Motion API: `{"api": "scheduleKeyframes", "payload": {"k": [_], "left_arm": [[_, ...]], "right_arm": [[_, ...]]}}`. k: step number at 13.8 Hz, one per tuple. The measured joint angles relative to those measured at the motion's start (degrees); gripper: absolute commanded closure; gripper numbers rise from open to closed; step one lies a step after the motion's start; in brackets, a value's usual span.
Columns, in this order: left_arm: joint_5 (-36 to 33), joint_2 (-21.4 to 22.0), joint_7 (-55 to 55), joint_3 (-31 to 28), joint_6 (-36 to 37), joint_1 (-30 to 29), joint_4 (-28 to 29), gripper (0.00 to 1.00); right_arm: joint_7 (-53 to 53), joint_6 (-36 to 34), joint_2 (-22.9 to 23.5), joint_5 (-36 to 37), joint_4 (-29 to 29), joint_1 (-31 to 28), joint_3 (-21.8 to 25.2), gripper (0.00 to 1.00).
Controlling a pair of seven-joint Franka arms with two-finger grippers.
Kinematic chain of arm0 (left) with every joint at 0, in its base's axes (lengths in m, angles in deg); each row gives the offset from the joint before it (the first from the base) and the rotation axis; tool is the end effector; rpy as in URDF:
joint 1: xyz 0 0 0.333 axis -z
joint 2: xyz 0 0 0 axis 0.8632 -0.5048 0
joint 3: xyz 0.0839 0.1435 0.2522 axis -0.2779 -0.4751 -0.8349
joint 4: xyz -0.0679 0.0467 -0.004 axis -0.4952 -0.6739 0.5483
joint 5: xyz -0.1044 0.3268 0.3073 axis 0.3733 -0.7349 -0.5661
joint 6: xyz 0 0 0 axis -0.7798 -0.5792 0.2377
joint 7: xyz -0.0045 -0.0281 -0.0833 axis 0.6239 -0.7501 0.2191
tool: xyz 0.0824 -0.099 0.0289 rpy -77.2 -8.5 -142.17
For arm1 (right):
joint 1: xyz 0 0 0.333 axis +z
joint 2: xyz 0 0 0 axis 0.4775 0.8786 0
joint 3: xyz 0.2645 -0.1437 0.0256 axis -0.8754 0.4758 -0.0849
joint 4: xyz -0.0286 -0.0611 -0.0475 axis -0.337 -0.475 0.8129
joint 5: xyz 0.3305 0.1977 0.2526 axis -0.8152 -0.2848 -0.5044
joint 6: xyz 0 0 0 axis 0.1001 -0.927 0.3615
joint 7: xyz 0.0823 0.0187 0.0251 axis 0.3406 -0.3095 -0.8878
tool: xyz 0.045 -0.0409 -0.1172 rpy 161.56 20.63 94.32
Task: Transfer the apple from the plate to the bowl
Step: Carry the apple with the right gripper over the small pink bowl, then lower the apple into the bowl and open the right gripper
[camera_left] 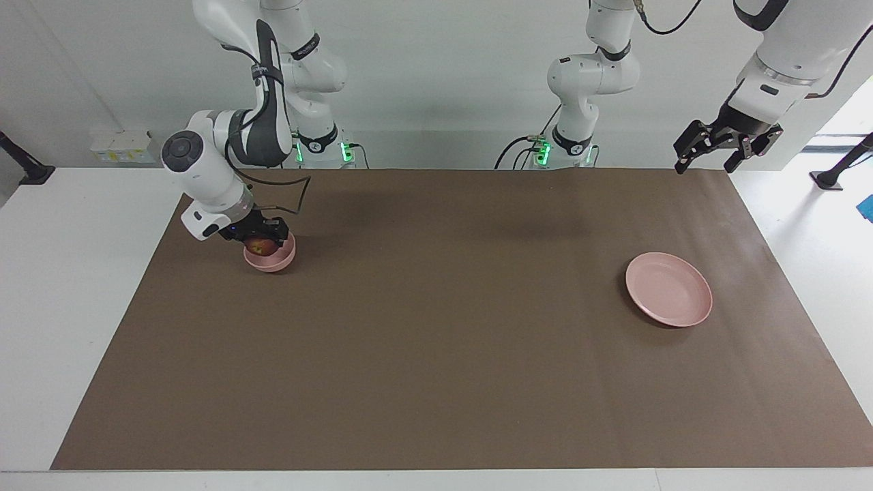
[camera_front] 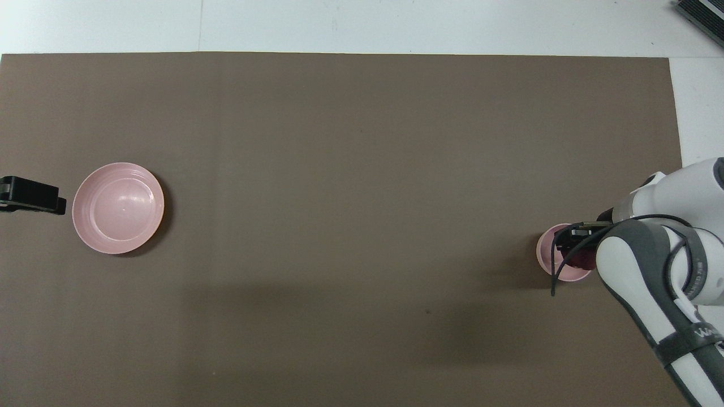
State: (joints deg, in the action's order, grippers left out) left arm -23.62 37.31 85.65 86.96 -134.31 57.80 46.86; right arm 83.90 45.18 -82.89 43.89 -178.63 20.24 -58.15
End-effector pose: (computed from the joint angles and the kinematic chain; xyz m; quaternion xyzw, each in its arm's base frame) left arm 0.5946 -0.0048 0.6115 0.9998 -0.0105 -0.0124 0.0104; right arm 0.5618 -0.0451 0.2647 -0.9967 0.0126 0.0775 0.0192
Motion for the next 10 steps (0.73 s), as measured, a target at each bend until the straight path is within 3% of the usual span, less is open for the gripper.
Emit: {"api": "scheduleKeyframes", "payload": {"k": [2, 3, 5, 6, 10], "left_arm": [[0.0, 0.0, 0.0, 0.09, 0.0, 0.03, 0.0, 0.0], [0.0, 0.0, 0.0, 0.03, 0.0, -0.01, 0.0, 0.0], [0.0, 0.0, -0.03, -0.15, 0.04, -0.1, 0.0, 0.0], [0.0, 0.0, -0.04, -0.26, 0.09, -0.11, 0.0, 0.0], [0.0, 0.0, -0.06, -0.3, 0.11, -0.11, 0.0, 0.0]], "right_arm": [[-0.13, 2.77, 0.89, 0.01, -0.61, 0.0, -0.06, 1.0], [-0.18, 3.25, 1.06, 0.01, -0.62, 0.0, -0.13, 0.82], [-0.27, 3.44, 1.08, 0.02, -0.6, 0.01, -0.26, 0.2], [-0.37, 3.45, 1.08, 0.02, -0.57, 0.03, -0.3, 0.0], [-1.4, 2.33, 1.09, 0.03, 0.49, 0.31, -0.47, 0.0]]}}
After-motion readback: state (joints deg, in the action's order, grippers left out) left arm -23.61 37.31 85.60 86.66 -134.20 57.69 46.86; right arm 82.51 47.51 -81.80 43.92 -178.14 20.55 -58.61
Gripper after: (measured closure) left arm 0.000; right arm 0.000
